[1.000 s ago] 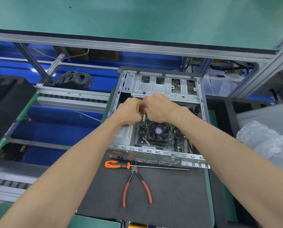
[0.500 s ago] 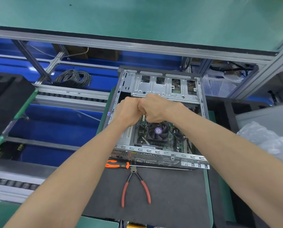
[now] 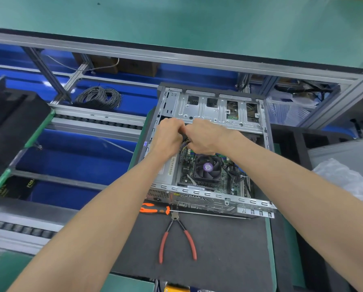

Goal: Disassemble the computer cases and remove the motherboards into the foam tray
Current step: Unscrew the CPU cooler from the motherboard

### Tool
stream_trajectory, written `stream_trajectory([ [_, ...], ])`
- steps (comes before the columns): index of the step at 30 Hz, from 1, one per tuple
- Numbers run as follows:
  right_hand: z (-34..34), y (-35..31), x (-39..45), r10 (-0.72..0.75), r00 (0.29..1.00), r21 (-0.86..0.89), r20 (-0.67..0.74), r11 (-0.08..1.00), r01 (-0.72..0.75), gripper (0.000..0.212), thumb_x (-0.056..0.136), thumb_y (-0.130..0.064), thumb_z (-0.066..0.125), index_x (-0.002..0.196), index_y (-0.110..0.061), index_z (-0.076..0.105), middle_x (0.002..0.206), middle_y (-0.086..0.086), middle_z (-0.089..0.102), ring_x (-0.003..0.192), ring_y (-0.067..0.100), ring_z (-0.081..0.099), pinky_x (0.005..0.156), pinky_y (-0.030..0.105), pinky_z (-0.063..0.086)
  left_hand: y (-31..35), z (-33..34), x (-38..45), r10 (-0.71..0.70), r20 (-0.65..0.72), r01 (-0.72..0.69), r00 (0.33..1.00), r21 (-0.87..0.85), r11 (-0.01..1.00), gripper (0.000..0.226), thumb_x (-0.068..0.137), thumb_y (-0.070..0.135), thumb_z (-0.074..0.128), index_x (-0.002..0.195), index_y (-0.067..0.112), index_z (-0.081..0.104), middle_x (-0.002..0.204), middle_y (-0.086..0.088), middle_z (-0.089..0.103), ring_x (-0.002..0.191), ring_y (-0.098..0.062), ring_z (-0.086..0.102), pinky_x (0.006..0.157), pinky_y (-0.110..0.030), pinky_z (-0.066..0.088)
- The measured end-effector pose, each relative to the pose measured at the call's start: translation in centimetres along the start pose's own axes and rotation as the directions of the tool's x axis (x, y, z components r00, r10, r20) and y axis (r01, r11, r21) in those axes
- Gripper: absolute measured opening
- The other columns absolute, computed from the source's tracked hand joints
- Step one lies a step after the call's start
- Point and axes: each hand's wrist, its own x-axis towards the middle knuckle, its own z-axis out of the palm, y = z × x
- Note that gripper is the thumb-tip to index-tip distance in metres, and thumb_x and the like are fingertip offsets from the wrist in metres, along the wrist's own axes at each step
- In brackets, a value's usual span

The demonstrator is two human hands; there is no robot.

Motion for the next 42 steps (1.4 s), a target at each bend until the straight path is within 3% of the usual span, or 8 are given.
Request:
stream_trajectory([
  [4,-0.5,-0.3,-0.2,-0.058,0.998,0.020,0.027,0.998,0.057,0.020,0.081,0.000,0.056,0.069,-0.016,0.054,0.068,-0.001,0.037,0.056,0.011,0.038,0.047,0.025,0.028,0.1,-0.1,-0.1,0.009,-0.025,-0.009,1.000,0.009,1.000,0.045,0.067,-0.014,0.049,0.052,0.027,0.036,0.054,0.014,0.040,0.059,-0.015,0.041,0.056,-0.028,0.027],
  [13,-0.5,-0.5,-0.2,0.033,0.999,-0.049,0.016,0.998,-0.032,0.021,0.090,-0.016,0.054,0.110,-0.008,0.056,0.073,0.002,0.029,0.067,0.027,0.045,0.052,0.030,0.033,0.1,-0.3,0.0,0.046,0.019,-0.048,0.999,0.134,0.990,0.048,0.071,-0.020,0.047,0.053,0.022,0.034,0.059,0.007,0.037,0.073,-0.021,0.040,0.064,-0.031,0.030],
  [20,-1.1,-1.3,0.0,-0.070,0.997,-0.058,0.044,0.996,0.073,0.019,0.079,0.004,0.058,0.067,-0.010,0.057,0.069,0.002,0.045,0.070,0.025,0.049,0.060,0.031,0.039,0.4,0.1,0.3,-0.016,0.038,0.010,0.999,0.152,0.988,0.021,0.073,-0.014,0.045,0.067,0.001,0.059,0.072,-0.017,0.060,0.070,-0.023,0.040,0.063,-0.042,0.042],
  [22,-1.3,-1.0,-0.2,-0.096,0.993,-0.059,0.072,0.993,0.100,0.016,0.078,0.003,0.061,0.082,-0.009,0.071,0.077,0.004,0.055,0.067,0.023,0.049,0.059,0.030,0.041,0.2,0.3,0.4,0.013,0.028,-0.017,1.000,0.145,0.989,0.020,0.072,-0.013,0.047,0.065,0.002,0.058,0.072,-0.014,0.058,0.073,-0.024,0.041,0.066,-0.041,0.041],
  [27,-0.8,-0.3,-0.4,-0.023,0.999,-0.071,0.030,0.997,0.025,0.021,0.088,-0.027,0.063,0.095,-0.010,0.054,0.073,0.004,0.035,0.063,0.025,0.045,0.056,0.031,0.038,-0.3,0.1,0.1,0.079,-0.029,-0.076,0.996,0.089,0.993,0.054,0.073,-0.019,0.049,0.052,0.028,0.031,0.060,0.014,0.033,0.074,-0.019,0.039,0.064,-0.028,0.025],
  [35,-0.8,-1.1,-0.2,-0.089,0.996,-0.063,0.023,0.994,0.090,0.024,0.079,0.000,0.057,0.064,-0.013,0.043,0.066,-0.001,0.034,0.057,0.015,0.037,0.051,0.028,0.031,0.3,0.2,0.2,0.034,0.022,-0.038,0.999,0.169,0.985,0.022,0.073,-0.013,0.047,0.061,0.005,0.054,0.067,-0.012,0.054,0.067,-0.024,0.040,0.064,-0.045,0.043],
  [38,-1.2,-0.5,-0.2,-0.117,0.992,-0.053,0.051,0.991,0.120,0.018,0.076,0.003,0.059,0.082,-0.009,0.071,0.071,-0.001,0.049,0.068,0.023,0.049,0.060,0.030,0.038,0.1,0.2,0.3,0.048,0.022,-0.051,0.999,0.158,0.986,0.024,0.070,-0.014,0.049,0.058,0.008,0.052,0.064,-0.007,0.050,0.068,-0.025,0.043,0.064,-0.043,0.044],
  [42,-0.6,-0.3,-0.4,-0.080,0.997,-0.089,0.017,0.993,0.081,0.022,0.083,-0.022,0.066,0.101,-0.009,0.063,0.069,0.000,0.036,0.070,0.028,0.051,0.058,0.031,0.038,-0.3,0.2,0.2,0.072,-0.002,-0.071,0.997,0.123,0.990,0.049,0.075,-0.015,0.052,0.052,0.024,0.035,0.061,0.010,0.036,0.075,-0.020,0.041,0.066,-0.032,0.033],
])
